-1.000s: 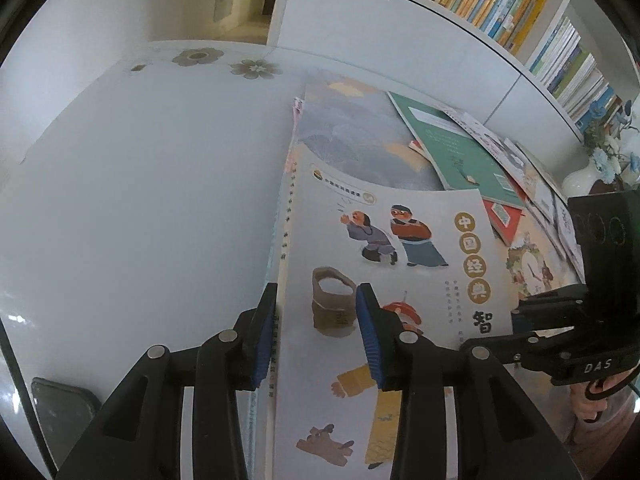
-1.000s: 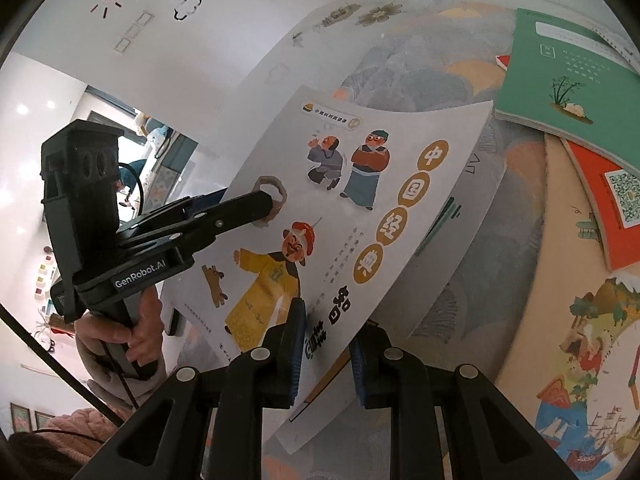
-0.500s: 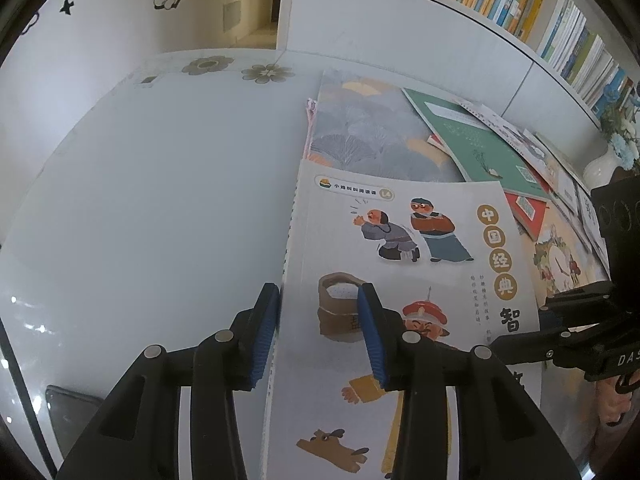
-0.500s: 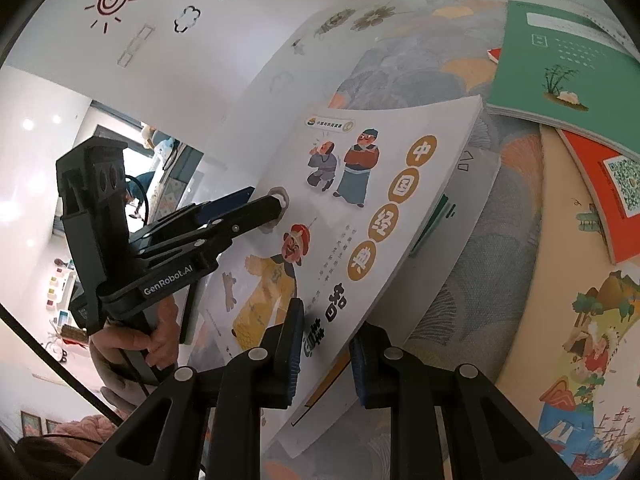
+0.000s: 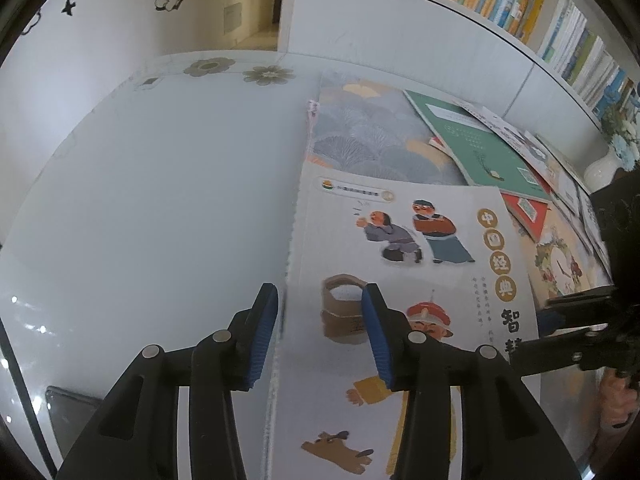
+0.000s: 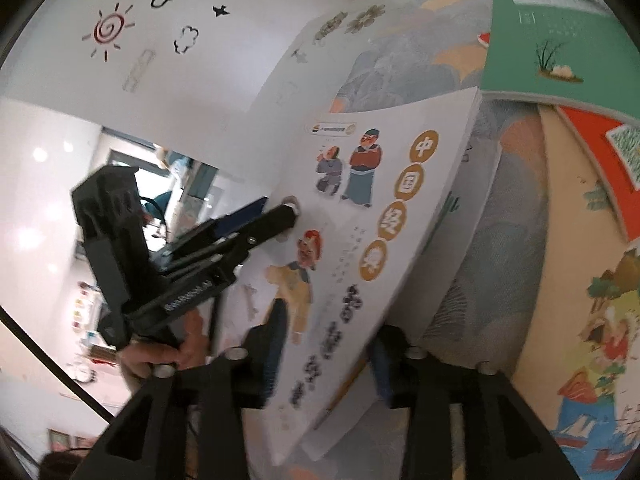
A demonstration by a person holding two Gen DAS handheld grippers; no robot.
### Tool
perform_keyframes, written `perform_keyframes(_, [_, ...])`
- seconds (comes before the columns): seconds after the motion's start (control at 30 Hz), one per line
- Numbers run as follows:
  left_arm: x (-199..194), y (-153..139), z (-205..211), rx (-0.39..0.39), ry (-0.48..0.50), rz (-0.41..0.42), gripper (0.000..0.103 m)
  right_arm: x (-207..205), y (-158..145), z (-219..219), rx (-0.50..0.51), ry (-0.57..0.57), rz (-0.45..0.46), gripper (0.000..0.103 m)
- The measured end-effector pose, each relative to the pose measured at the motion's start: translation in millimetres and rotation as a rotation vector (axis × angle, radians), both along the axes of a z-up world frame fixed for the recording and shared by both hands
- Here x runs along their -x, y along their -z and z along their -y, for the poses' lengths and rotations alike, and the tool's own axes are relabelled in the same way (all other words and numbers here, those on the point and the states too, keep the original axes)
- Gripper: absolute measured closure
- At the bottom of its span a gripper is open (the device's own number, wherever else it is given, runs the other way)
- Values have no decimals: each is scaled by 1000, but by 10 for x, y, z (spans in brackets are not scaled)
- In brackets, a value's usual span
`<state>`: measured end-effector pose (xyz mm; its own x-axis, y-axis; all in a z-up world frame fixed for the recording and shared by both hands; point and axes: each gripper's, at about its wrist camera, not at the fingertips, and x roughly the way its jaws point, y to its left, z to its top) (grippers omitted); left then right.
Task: Organize books
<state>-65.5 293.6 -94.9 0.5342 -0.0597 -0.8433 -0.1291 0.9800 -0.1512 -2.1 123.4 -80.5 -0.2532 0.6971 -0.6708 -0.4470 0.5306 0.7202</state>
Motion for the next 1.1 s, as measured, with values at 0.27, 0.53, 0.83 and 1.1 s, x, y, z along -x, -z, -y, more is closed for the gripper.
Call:
perform_keyframes(0.27, [229, -287, 25, -62, -91, 28, 62, -54, -202, 664, 120, 121, 112, 49])
perform_keyframes(0.53, [143, -513, 798, -22, 15, 53, 62, -2, -271, 1745, 153, 287, 184, 49])
perform_keyframes(0.83, [-33, -234, 1955, 65, 185, 14, 62, 10, -302, 2411, 256, 411, 368, 49])
perform_keyframes(1.1, [43, 8, 2375, -79, 209, 86, 54, 268, -146, 2077, 326, 281, 642, 25])
